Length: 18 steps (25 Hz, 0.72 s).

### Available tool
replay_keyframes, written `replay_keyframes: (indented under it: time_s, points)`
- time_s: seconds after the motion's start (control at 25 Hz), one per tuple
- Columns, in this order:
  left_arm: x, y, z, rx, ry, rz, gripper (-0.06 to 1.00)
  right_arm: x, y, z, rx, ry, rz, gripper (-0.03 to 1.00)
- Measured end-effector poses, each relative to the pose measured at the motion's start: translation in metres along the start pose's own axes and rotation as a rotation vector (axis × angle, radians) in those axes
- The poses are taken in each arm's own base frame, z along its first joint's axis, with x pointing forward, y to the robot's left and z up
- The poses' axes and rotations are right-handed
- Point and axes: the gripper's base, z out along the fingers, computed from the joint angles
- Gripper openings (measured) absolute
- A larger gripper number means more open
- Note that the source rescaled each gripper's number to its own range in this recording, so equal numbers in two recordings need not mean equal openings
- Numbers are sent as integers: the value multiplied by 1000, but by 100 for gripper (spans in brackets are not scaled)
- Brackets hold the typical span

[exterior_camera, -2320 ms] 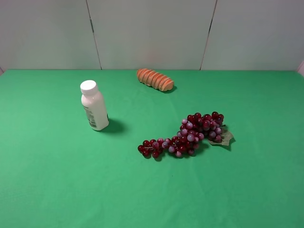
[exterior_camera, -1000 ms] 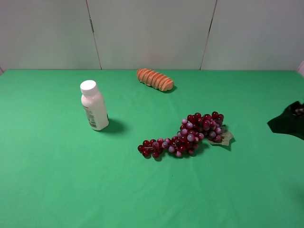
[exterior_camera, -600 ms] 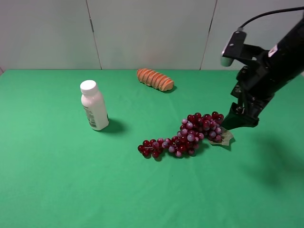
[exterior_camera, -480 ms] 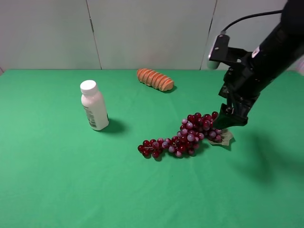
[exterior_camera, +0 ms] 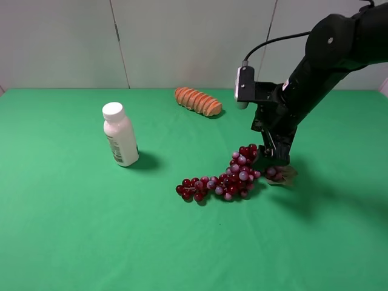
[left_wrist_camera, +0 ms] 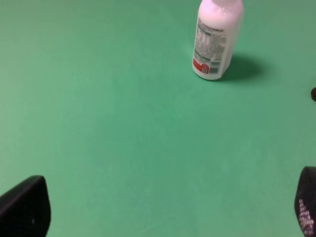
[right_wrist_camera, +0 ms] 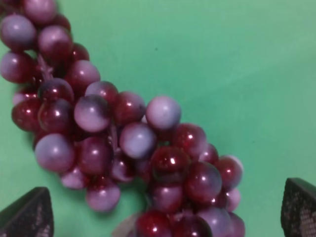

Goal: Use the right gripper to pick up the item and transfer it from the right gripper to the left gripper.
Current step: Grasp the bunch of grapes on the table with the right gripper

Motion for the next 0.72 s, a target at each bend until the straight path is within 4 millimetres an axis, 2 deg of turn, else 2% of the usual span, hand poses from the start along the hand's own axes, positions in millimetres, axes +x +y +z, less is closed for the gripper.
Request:
replay_keyframes:
  time_s: [0.44, 0.72]
  points:
    - [0, 0, 0, 0, 0, 0, 100, 8, 0, 20, 16, 46, -46, 100]
    - [0, 0, 0, 0, 0, 0, 100, 18, 3, 40, -19, 79, -35, 100]
